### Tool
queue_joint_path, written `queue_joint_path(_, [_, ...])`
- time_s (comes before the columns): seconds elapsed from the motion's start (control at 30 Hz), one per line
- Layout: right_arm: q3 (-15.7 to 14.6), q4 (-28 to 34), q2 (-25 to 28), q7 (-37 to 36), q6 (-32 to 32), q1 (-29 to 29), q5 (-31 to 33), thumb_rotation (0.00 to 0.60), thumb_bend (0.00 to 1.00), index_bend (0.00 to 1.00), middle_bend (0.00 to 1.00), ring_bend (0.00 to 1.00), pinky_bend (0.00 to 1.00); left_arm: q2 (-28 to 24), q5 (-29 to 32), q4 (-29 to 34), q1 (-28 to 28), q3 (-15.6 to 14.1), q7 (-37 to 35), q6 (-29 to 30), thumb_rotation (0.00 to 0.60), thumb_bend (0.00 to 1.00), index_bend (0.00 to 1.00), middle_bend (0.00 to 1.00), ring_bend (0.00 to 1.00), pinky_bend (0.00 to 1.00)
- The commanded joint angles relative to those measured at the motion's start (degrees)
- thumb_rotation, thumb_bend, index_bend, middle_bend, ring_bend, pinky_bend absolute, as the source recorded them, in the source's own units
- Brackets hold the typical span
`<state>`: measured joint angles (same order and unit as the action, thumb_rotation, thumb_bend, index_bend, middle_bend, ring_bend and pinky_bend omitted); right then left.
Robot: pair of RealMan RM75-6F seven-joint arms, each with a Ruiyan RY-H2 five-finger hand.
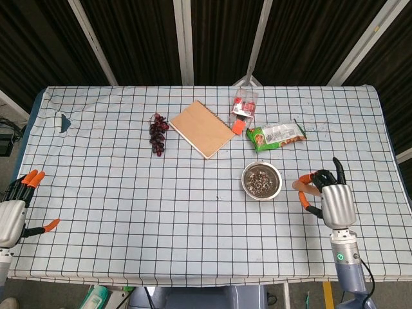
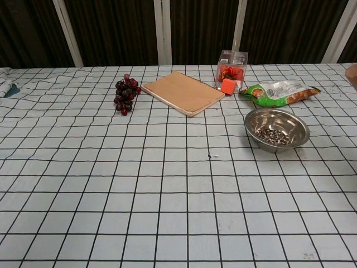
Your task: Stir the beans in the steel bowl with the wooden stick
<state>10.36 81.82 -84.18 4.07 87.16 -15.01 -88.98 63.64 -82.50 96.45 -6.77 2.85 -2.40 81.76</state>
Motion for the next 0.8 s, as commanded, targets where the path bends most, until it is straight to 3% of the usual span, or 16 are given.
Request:
queue_joint_path(0.03, [-3.1,-1.9,-0.7,12.2,-3.4,0.3,0.2,0.6,0.58,0.88,0.72,0.34,0.0,0.0,0.1,0.0,0.0,0.1,-0.1,0.0,0.6,0.05,0.0,0.0,0.0,0.0])
queue_joint_path(0.3, [-4.9,-2.4,-1.5,21.5,-6.1,-0.2,0.5,0.6,0.58,0.88,0.72,0.34,0.0,-0.2,0.1,-0.1,-0.1,0.2,-0.6,-0.3,0.6,0.05,0.0,0.0,0.0,0.0])
queue_joint_path(0.8, [-4.5,1.2,-0.4,21.9,-4.9,-0.1,0.5,0.6,0.58,0.85,0.72,0.34,0.0,-0.2,-0.2,-0.2,-0.1,0.1,-0.5,-0.2,0.6,0.05,0.0,0.0,0.0,0.0])
